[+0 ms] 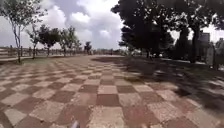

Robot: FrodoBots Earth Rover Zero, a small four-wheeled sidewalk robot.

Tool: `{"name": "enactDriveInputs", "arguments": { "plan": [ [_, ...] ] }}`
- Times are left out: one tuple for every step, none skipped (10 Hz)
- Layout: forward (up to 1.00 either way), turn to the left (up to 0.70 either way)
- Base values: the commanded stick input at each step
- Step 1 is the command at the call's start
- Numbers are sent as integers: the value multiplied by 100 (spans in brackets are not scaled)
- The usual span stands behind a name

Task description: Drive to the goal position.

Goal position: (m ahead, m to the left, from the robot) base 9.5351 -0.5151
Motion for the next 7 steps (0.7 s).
{"name": "enactDriveInputs", "arguments": {
  "plan": [
    [70,0],
    [70,0],
    [70,0],
    [70,0],
    [70,0],
    [70,0],
    [70,0]
  ]
}}
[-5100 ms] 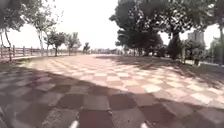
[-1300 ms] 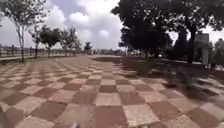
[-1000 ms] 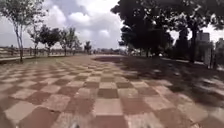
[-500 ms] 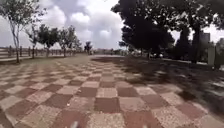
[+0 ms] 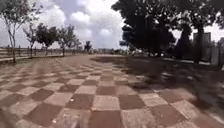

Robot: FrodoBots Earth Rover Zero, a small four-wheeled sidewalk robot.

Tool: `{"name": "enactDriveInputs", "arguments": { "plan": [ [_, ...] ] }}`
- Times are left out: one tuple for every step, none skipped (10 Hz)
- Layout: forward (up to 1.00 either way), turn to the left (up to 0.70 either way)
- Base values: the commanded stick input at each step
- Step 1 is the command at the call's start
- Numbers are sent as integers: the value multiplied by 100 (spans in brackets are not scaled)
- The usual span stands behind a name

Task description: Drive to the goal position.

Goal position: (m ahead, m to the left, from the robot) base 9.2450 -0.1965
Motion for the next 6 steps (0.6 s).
{"name": "enactDriveInputs", "arguments": {
  "plan": [
    [70,0],
    [70,0],
    [70,0],
    [70,0],
    [70,0],
    [70,0]
  ]
}}
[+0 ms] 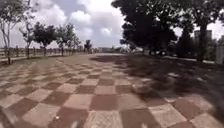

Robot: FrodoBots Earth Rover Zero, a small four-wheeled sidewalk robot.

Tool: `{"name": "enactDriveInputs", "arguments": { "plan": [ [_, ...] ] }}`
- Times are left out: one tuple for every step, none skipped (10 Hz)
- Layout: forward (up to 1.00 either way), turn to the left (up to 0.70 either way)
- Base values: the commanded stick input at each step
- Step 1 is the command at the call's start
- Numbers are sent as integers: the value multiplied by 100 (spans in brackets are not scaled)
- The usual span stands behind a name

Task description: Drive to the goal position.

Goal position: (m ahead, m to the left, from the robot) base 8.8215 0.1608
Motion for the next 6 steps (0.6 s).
{"name": "enactDriveInputs", "arguments": {
  "plan": [
    [70,0],
    [70,0],
    [70,0],
    [70,0],
    [70,0],
    [70,0]
  ]
}}
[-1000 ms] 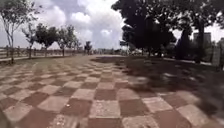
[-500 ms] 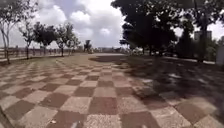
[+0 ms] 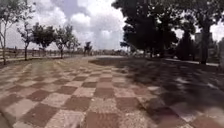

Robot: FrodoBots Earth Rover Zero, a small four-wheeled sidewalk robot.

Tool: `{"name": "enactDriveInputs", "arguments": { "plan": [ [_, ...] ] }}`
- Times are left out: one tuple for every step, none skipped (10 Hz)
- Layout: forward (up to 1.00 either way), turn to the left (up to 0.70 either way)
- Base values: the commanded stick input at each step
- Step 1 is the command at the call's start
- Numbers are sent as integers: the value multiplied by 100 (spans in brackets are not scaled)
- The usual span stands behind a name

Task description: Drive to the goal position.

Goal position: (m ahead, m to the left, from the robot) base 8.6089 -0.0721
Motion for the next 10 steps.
{"name": "enactDriveInputs", "arguments": {
  "plan": [
    [70,0],
    [70,0],
    [70,0],
    [70,0],
    [70,-1],
    [70,-2],
    [70,-7],
    [70,-22],
    [70,-35],
    [70,-35]
  ]
}}
